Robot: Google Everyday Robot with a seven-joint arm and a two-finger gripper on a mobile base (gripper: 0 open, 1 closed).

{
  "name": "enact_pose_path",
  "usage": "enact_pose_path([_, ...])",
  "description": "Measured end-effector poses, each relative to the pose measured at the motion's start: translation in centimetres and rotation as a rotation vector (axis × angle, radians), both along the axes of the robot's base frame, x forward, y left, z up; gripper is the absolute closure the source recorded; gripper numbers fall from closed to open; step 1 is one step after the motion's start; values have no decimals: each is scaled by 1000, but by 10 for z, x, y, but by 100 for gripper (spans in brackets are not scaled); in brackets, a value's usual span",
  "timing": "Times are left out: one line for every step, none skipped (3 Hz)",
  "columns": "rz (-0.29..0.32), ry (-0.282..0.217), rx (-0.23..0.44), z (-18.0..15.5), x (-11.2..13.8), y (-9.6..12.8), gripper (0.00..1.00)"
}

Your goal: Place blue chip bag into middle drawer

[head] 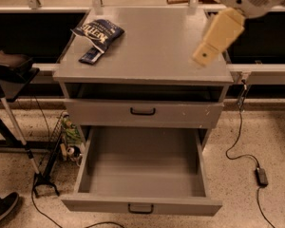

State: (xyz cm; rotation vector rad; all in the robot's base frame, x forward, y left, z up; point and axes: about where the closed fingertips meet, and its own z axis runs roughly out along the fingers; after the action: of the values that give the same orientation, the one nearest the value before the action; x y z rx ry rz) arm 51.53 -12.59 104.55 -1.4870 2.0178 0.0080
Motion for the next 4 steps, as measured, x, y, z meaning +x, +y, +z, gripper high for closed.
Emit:
enact_pose_path([-41, -16, 97, 25, 36, 46, 0])
enact_pose_path([-89, 8, 140, 30, 35, 55, 0])
enact_pose_path([-89, 7, 140, 30, 34, 54, 0])
enact_pose_path([-146, 18, 168, 20, 42, 69, 0])
